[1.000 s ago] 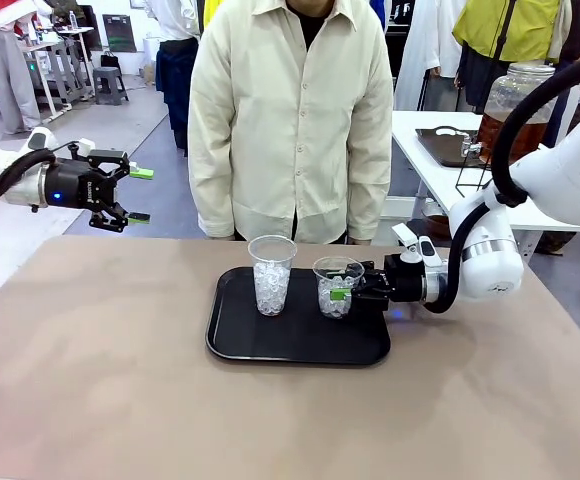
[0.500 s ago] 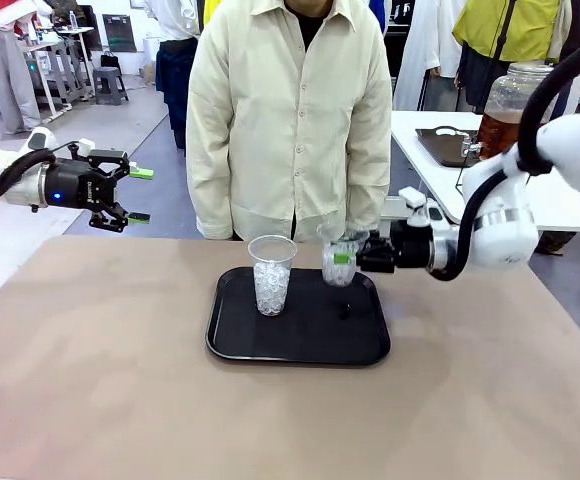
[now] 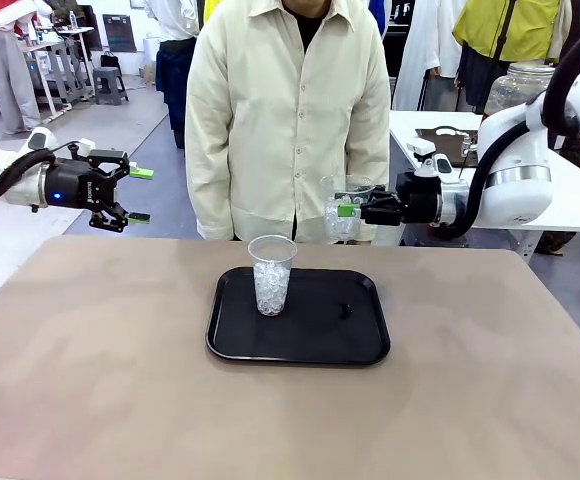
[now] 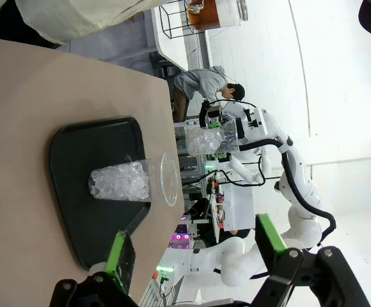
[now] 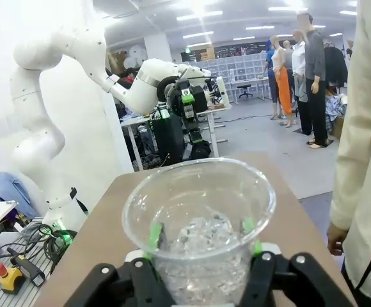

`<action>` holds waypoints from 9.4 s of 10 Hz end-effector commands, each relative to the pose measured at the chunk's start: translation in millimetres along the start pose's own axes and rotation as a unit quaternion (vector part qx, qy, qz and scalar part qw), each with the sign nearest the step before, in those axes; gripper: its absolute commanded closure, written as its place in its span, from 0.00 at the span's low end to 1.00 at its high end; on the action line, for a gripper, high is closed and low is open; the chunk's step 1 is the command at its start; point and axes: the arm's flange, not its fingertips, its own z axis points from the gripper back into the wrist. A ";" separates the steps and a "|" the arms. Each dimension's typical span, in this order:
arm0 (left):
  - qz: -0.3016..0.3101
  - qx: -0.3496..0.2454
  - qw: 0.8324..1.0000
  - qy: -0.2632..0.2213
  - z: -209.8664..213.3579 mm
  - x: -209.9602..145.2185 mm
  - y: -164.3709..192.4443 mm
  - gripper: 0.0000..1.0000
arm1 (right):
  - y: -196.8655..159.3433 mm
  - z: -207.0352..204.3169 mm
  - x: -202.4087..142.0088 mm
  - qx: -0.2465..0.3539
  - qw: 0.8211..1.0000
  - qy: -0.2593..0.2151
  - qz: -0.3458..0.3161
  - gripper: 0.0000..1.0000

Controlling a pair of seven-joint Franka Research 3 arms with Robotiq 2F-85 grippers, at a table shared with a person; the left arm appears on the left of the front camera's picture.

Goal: Pour the drink into the iced cup.
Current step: Pick up the iced cup indicated by the human and present it to them, then open the gripper to release the iced cup you were holding, then pick up the iced cup indicated by the human and present it to them.

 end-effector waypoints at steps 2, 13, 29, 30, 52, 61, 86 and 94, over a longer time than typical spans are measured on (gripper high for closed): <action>-0.002 0.001 1.000 -0.002 0.8 -0.1 -1.7 0.00 | 4.4 0.6 -11.0 -0.001 1.000 -0.001 0.001 0.40; -0.002 0.001 1.000 -0.002 0.8 -0.1 -1.7 0.00 | 4.4 0.6 -11.0 -0.001 1.000 -0.001 0.001 0.40; -0.002 0.001 1.000 -0.002 0.8 -0.1 -1.7 0.00 | 4.4 0.6 -11.0 -0.001 1.000 -0.001 0.001 0.40; -0.002 0.001 1.000 -0.002 0.8 -0.1 -1.7 0.00 | 4.4 0.6 -11.0 -0.001 1.000 -0.001 0.001 0.40; -0.002 0.001 1.000 -0.002 0.8 -0.1 -1.7 0.00 | 44.7 158.8 -98.2 -0.058 0.997 -0.029 0.049 0.00; -0.002 0.001 1.000 -0.002 0.8 -0.1 -1.7 0.00 | 40.6 160.5 -94.9 -0.051 0.998 -0.022 0.033 0.00; -0.002 0.001 1.000 -0.002 0.8 -0.1 -1.7 0.00 | 40.6 160.5 -94.9 -0.051 0.998 -0.022 0.033 0.00; -0.002 0.001 1.000 -0.002 0.8 -0.1 -1.7 0.00 | 40.6 160.5 -94.9 -0.051 0.998 -0.022 0.033 0.00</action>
